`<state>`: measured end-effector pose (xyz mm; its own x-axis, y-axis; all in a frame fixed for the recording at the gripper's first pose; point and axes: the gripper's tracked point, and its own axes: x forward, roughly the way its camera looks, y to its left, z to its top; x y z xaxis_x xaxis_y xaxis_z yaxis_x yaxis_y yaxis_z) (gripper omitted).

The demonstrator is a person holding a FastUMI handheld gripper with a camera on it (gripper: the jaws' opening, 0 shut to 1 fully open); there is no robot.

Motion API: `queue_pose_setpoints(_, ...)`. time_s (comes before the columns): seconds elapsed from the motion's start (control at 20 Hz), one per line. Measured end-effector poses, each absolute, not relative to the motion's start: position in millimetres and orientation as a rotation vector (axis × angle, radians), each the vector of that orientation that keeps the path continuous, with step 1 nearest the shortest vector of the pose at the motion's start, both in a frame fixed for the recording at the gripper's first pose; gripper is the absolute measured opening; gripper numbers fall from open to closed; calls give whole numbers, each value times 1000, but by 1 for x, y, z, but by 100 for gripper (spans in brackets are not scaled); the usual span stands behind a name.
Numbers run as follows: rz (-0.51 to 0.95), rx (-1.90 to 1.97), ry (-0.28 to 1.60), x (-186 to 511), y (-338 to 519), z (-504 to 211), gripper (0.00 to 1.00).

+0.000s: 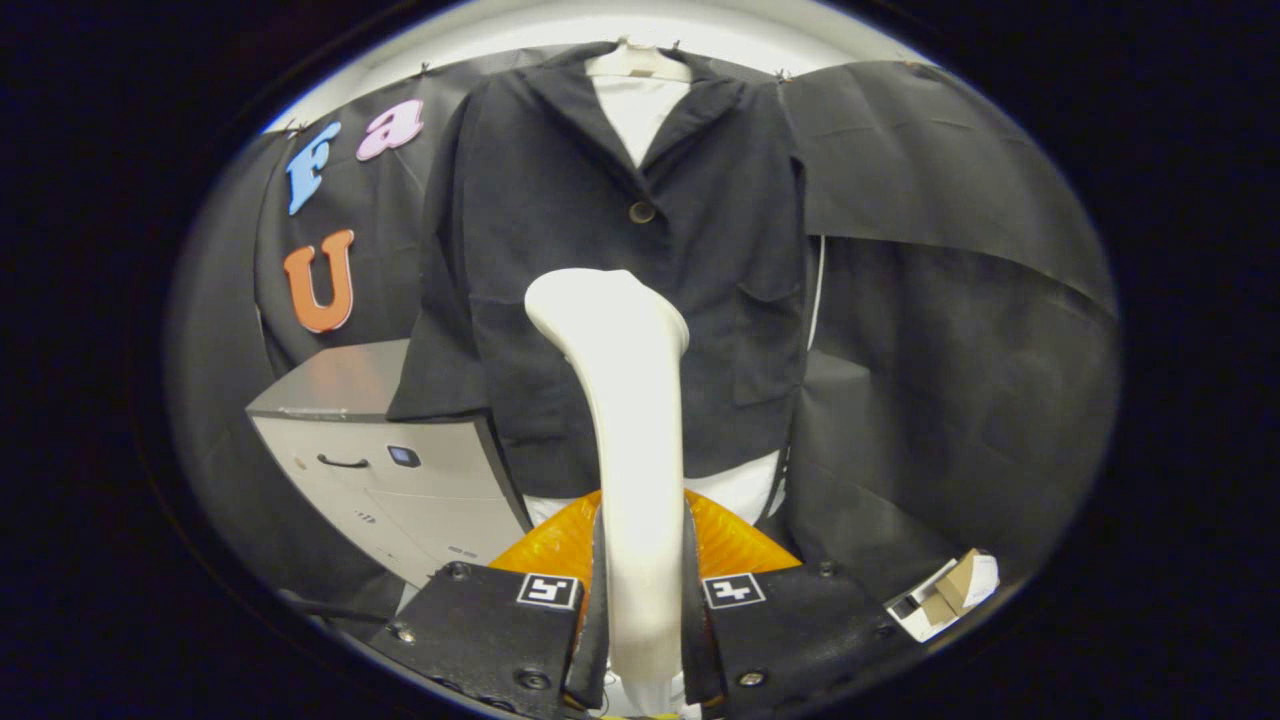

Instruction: Iron the clothes twice with a garment steamer, once on the left side and once on the right side.

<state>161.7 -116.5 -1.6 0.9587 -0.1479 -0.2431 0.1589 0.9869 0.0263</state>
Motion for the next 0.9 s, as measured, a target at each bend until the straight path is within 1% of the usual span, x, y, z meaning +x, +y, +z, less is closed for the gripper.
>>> queue_pose_setpoints(0.2, -207, 86, 195, 137, -155, 32, 32)
queue_pose_setpoints(0.4, -250, 109, 137, 137, -186, 78, 32)
queue_pose_setpoints(0.7, -276, 113, 42, 176, -212, 163, 32)
queue_pose_setpoints(0.9, -272, 120, -5, 210, -214, 212, 32)
